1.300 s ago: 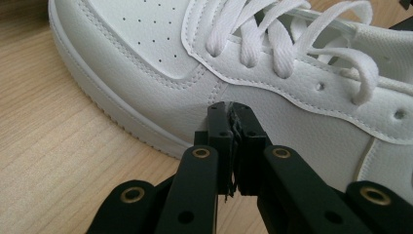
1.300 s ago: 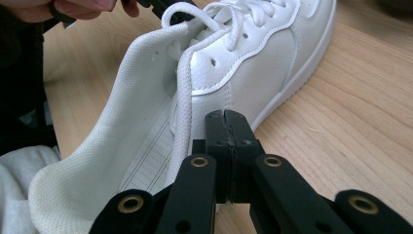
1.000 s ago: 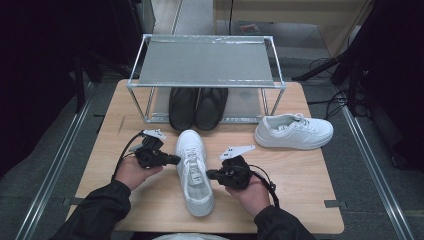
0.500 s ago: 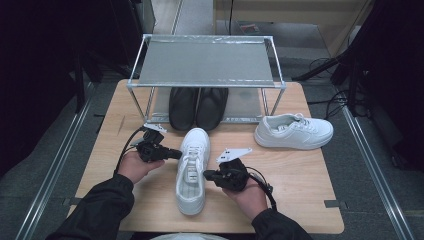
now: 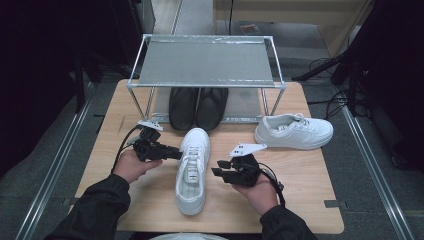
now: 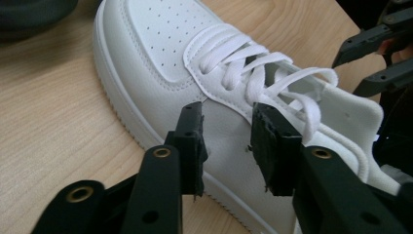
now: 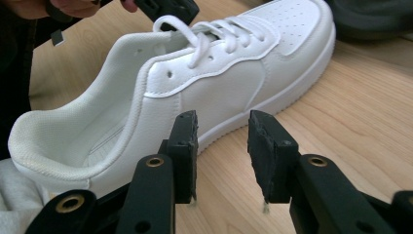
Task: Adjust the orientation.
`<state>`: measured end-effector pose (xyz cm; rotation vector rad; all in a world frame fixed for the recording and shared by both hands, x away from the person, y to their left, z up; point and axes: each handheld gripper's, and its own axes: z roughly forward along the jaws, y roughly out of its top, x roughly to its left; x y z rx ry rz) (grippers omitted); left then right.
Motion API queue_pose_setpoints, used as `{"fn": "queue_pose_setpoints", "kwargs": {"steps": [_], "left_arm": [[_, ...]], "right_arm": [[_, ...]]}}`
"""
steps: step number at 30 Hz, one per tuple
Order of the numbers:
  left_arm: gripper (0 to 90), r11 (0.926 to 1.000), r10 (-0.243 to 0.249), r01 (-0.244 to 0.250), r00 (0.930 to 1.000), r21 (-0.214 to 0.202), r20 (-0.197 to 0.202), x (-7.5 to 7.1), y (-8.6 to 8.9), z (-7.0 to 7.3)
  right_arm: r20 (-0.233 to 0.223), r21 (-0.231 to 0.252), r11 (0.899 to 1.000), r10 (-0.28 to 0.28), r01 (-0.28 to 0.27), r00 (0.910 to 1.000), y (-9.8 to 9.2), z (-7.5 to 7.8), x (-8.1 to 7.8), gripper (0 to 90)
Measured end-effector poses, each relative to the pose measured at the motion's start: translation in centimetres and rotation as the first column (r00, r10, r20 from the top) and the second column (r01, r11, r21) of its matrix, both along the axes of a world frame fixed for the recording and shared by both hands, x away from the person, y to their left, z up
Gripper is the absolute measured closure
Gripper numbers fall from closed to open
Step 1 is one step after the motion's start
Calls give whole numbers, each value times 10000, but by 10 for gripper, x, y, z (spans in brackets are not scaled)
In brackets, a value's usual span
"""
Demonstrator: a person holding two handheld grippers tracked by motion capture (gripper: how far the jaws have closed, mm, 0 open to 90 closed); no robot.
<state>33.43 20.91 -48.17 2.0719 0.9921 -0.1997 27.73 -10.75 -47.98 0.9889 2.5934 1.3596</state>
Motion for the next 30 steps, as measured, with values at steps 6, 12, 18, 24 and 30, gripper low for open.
{"fn": "queue_pose_setpoints", "kwargs": {"steps": [6, 12, 18, 24, 30], "left_arm": [[487, 9996, -282, 278, 9983, 91, 519, -4, -1, 1], [441, 9990, -422, 430, 9968, -100, 682, -8, 1, 4], [417, 9992, -398, 391, 9957, 101, 840, -15, 2, 5], [413, 9988, -460, 445, 9958, 215, 792, -23, 2, 4], [413, 9989, -403, 385, 9965, 263, 729, -29, 2, 3]], "right_arm": [[-46, 195, 9987, -462, 463, 9989, -14, 5, 7, 558], [-49, 304, 9960, -834, 835, 9965, -31, 12, 14, 536], [-44, 242, 9934, -1118, 1119, 9937, -48, 17, 21, 521], [5, 454, 9864, -1584, 1582, 9874, -64, 23, 33, 521], [71, 629, 9785, -1971, 1963, 9804, -79, 29, 43, 520]]}}
